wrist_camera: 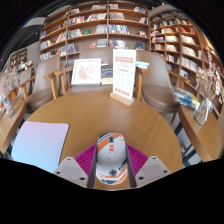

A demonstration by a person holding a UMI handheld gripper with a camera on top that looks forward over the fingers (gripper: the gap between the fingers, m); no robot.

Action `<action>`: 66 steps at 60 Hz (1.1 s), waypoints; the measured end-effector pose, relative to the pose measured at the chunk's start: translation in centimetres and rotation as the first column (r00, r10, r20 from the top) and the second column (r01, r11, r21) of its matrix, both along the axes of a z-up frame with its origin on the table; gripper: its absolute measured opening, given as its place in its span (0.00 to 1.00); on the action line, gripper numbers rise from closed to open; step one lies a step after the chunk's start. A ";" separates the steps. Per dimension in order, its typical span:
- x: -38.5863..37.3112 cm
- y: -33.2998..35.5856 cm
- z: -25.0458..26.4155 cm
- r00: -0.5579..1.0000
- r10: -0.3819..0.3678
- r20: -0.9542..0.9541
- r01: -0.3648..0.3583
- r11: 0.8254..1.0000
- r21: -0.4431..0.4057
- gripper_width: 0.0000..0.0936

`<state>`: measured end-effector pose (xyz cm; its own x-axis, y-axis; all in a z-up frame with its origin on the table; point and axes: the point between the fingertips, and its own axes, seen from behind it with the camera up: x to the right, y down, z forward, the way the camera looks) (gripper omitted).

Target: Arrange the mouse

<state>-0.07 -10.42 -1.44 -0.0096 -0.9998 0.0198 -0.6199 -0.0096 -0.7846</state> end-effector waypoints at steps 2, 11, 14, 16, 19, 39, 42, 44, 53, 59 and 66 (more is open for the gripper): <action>-0.2 -0.1 0.0 1.000 -0.011 -0.013 0.011 1.000 -0.004 0.50; -0.6 1.3 3.7 0.999 -0.016 0.036 0.017 0.999 -0.030 0.47; -0.9 3.0 5.5 0.999 0.000 0.048 0.000 1.000 -0.012 0.46; -0.9 4.7 6.8 0.998 0.016 0.068 -0.017 1.000 0.016 0.46; -1.2 7.9 8.1 0.996 0.058 0.070 -0.061 0.998 0.034 0.46; -1.9 25.6 4.6 0.977 0.211 0.003 -0.211 0.976 0.052 0.46; -1.9 26.5 3.1 0.978 0.208 -0.016 -0.207 0.977 0.052 0.46; -2.0 26.4 2.3 0.979 0.203 -0.024 -0.201 0.978 0.045 0.46; -1.8 25.3 0.5 0.989 0.148 -0.029 -0.148 0.989 -0.003 0.51; -1.7 25.4 0.5 0.989 0.148 -0.023 -0.148 0.989 0.016 0.60; -2.6 24.0 2.6 0.994 0.112 0.013 -0.111 0.994 -0.020 0.89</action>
